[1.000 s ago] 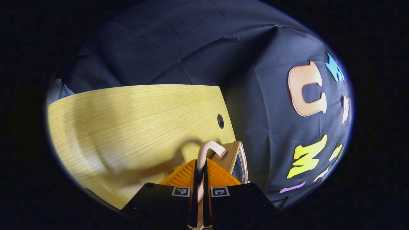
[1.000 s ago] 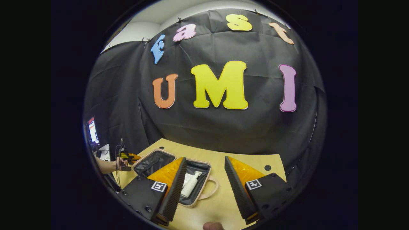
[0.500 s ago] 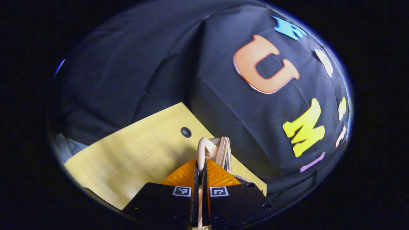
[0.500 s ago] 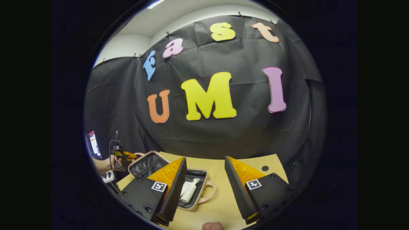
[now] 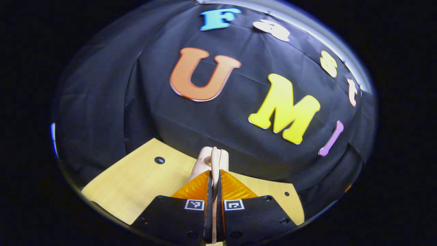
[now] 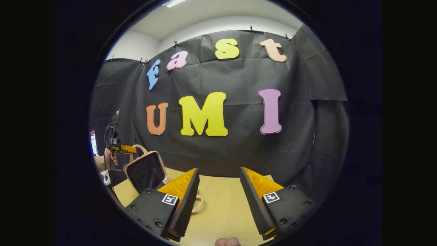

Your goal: First open the suitcase, pack the skin care products into it, and then close the suitcase.

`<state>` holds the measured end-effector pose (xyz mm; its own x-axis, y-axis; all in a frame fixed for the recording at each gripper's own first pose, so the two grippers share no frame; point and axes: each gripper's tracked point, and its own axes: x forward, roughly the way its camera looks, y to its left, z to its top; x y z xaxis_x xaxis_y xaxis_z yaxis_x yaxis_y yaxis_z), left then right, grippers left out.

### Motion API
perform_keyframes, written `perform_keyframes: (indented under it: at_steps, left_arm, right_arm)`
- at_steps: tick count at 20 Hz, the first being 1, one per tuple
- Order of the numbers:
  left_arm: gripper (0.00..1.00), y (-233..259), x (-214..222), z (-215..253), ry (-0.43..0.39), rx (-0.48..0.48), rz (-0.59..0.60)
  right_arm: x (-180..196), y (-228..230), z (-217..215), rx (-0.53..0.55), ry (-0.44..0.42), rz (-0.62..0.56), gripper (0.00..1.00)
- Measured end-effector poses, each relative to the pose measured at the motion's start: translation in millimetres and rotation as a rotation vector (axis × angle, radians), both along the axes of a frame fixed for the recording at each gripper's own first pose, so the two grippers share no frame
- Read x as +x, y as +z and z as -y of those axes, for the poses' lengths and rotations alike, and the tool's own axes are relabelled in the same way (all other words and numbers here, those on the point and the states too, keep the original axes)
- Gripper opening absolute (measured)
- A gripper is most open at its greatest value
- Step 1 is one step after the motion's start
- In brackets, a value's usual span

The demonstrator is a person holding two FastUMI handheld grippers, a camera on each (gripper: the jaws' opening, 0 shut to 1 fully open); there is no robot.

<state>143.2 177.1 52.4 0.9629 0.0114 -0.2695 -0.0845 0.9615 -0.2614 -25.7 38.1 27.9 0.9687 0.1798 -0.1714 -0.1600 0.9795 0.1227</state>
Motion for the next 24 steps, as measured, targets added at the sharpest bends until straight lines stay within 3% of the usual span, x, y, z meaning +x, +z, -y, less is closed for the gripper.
perform_keyframes:
  at_steps: [3,5,13,19,24]
  left_arm:
    - [0.07,-1,1,55,-0.026,0.121,0.038]
    - [0.07,-7,2,88,-0.041,0.151,0.049]
    - [0.07,-86,13,218,-0.221,0.283,-0.011]
    - [0.07,-159,20,265,-0.299,0.337,-0.113]
    - [0.07,-205,25,280,-0.330,0.394,-0.192]
  right_arm:
    - [-7,0,14,-0.012,-0.019,0.001,0.72]
    - [-12,0,26,-0.028,-0.034,-0.004,0.72]
    - [-34,-6,84,-0.070,-0.139,-0.019,0.77]
    - [-48,-13,136,-0.122,-0.250,-0.036,0.77]
    - [-53,-29,146,-0.141,-0.266,-0.082,0.77]
